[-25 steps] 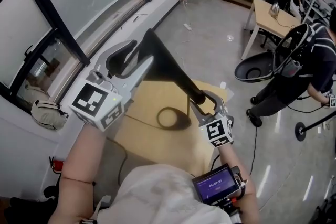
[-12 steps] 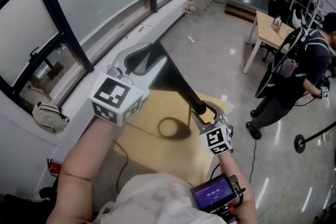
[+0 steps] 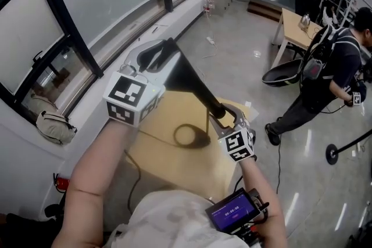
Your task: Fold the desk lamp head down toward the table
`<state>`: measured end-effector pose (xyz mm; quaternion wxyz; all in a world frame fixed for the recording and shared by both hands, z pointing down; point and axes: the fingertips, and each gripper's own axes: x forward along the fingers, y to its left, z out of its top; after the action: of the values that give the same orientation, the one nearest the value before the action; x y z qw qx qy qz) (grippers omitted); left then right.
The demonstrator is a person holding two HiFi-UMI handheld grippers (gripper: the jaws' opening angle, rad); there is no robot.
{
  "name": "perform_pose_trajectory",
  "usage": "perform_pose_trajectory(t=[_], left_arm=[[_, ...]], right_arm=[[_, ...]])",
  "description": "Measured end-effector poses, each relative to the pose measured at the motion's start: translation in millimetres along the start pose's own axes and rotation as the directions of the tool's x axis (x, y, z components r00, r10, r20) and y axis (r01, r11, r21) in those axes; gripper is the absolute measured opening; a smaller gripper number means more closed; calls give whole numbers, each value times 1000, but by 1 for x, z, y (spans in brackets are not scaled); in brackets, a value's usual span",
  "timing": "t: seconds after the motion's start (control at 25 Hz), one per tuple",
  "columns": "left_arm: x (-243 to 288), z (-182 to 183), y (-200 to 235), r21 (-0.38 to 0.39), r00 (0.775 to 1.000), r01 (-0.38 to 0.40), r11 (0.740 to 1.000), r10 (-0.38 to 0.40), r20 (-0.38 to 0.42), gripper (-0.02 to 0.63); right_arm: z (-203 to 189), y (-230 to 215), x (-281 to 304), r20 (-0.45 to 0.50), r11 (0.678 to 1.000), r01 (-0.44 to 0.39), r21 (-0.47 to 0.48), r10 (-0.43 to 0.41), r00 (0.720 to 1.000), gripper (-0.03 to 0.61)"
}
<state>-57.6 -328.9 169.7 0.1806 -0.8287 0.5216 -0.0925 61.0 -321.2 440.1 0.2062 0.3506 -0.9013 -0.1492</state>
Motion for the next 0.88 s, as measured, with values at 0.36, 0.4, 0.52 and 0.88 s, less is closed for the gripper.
perform_pose_trajectory(t=[0.36,0.4,0.52,0.88], left_arm=[[-5,-10,13,-10,1000,-15,1000,15,-18,147],[-6,-12,14,-11,1000,-18,1000,18,-24,147],[-8,-22,17,-27,999,-25,999,24,-44,147],[-10,-33,31,-63,996,-53,997,48,-69,149]], right_arm=[[4,7,10,-10,1000,-18,-9,17,1000,222],[3,8,10,-13,1000,-19,-12,19,1000,222],[1,8,10,-18,999,-23,-26,23,1000,222],[6,3,8,-51,997,-47,-59,44,998,221]])
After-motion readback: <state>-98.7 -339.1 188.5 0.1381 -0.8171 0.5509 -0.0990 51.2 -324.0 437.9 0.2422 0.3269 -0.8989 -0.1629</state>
